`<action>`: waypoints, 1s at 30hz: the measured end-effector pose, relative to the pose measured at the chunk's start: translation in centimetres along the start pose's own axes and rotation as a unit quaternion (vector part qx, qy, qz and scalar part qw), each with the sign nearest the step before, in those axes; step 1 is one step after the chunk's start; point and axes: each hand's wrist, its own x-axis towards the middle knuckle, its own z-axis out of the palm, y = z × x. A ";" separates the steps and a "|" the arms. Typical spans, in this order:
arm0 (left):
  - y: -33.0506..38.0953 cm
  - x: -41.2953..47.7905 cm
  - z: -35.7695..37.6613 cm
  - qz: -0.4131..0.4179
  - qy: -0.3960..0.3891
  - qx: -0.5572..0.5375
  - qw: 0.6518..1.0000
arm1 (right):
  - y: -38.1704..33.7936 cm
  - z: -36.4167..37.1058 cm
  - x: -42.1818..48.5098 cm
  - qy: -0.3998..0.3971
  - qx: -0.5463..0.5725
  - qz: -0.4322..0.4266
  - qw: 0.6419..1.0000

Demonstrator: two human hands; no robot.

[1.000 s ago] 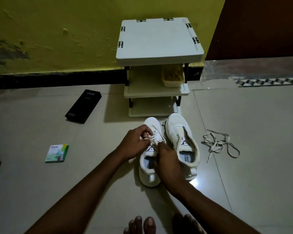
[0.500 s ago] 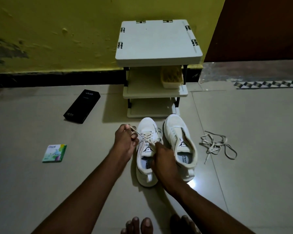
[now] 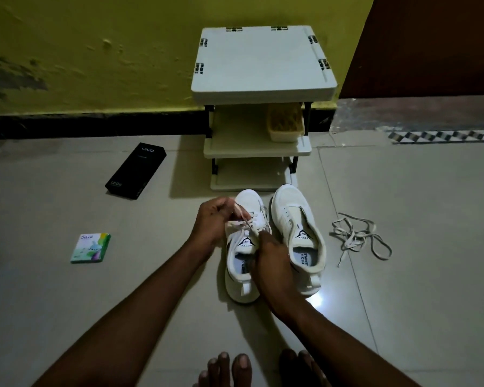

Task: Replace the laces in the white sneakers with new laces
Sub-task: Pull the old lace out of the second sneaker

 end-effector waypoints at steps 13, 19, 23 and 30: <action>1.1 0.1 -1.2 0.072 -0.175 0.479 0.857 | -0.9 0.2 -0.1 -0.002 0.035 0.001 0.999; 0.5 -0.2 1.0 0.196 -0.149 0.629 0.737 | -1.1 0.3 -0.2 0.017 0.102 0.030 0.994; 0.0 0.2 0.8 0.218 -0.159 0.645 0.715 | -0.5 0.2 -0.2 -0.010 0.061 0.037 0.997; -0.4 -0.7 0.3 0.121 0.009 0.349 0.929 | 0.0 0.4 0.2 0.015 -0.050 0.046 0.998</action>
